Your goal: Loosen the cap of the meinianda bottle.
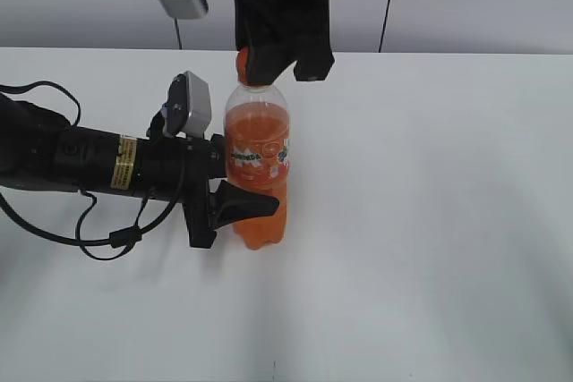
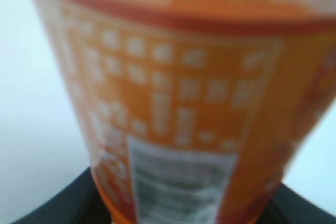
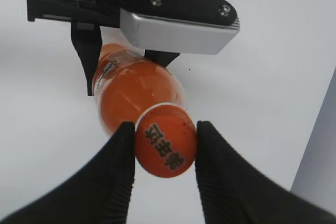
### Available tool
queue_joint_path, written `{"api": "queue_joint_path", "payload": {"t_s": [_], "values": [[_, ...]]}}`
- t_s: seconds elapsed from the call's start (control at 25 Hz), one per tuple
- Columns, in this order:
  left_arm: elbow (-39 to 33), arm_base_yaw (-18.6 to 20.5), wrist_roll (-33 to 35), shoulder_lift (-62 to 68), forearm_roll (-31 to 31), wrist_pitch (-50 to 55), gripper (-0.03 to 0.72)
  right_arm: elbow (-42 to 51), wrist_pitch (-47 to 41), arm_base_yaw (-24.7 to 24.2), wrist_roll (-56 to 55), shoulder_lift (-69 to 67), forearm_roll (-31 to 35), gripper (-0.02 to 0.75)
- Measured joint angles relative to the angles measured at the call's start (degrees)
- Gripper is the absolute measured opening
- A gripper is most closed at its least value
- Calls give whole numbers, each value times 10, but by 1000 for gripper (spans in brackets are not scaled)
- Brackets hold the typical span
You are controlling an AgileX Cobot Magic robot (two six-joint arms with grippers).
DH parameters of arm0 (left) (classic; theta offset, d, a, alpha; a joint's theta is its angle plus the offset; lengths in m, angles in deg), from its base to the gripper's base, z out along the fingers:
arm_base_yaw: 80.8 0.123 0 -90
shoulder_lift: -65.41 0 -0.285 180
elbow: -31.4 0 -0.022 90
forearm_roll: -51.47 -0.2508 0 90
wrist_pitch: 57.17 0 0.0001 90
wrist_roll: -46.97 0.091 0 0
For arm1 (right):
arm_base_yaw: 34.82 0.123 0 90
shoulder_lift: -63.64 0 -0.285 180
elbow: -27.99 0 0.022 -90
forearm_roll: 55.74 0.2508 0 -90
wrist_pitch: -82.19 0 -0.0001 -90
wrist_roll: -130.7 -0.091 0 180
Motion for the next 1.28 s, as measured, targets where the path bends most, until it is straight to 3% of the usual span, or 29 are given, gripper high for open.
{"api": "queue_joint_path", "payload": {"t_s": [0.4, 0.88, 1.0, 1.12, 1.28], "values": [[0, 0, 0, 0, -1, 0, 382, 0, 0, 0, -26, 42, 20, 269], [0, 0, 0, 0, -1, 0, 382, 0, -1, 0, -432, 137, -24, 269], [0, 0, 0, 0, -1, 0, 382, 0, -1, 0, -534, 152, -67, 269], [0, 0, 0, 0, -1, 0, 382, 0, -1, -11, -642, 168, -117, 269], [0, 0, 0, 0, -1, 0, 382, 0, -1, -47, -697, 198, -132, 269]]}}
